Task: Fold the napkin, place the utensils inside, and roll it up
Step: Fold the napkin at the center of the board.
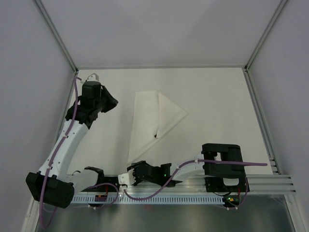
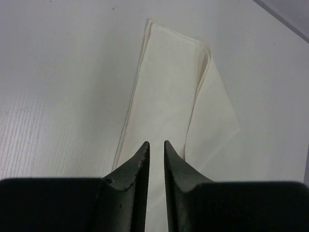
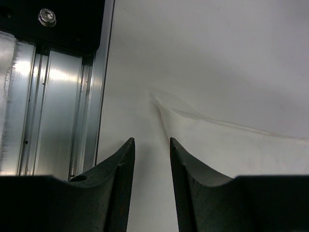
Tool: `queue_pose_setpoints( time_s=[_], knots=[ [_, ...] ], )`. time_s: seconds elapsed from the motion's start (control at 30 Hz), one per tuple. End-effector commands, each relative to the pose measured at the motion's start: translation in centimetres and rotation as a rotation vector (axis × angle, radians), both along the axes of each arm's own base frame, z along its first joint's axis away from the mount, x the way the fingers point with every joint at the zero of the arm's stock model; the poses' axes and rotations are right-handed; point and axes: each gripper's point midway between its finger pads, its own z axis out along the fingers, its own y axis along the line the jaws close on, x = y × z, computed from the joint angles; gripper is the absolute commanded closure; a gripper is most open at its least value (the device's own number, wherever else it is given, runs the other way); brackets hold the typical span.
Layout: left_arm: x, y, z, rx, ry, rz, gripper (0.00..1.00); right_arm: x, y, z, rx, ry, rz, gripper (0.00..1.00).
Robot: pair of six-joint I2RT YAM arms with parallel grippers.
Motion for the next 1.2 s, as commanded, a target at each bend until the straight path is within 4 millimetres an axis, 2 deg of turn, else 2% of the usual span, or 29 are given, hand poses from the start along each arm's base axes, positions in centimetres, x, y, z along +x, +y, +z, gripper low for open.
queue_pose_setpoints(
  time_s=[0.0, 0.33, 0.6, 0.77, 0.93, 1.17],
  knots=[
    [0.5, -0.1, 0.4, 0.013, -0.031, -0.03, 0.77, 0.0, 2.2, 2.0, 0.083, -0.026, 0.001, 0.59],
    [0.5, -0.1, -0.1, 0.018, -0.024, -0.04, 0.77, 0.4, 3.1, 1.5, 0.08, -0.035, -0.017, 0.59],
    [0.5, -0.1, -0.2, 0.022, -0.027, -0.047, 0.76, 0.5, 3.2, 0.0, 0.051, -0.049, -0.016, 0.59],
    [0.5, -0.2, -0.3, 0.02, -0.026, -0.057, 0.76, 0.6, 3.3, -0.8, 0.045, -0.062, -0.014, 0.64],
    [0.5, -0.2, -0.4, 0.018, -0.024, -0.057, 0.76, 0.8, 3.4, -0.1, 0.065, -0.07, -0.027, 0.65],
    [0.5, -0.2, -0.7, 0.018, -0.023, -0.057, 0.76, 0.8, 2.9, 1.3, 0.079, -0.063, -0.034, 0.6]
  ],
)
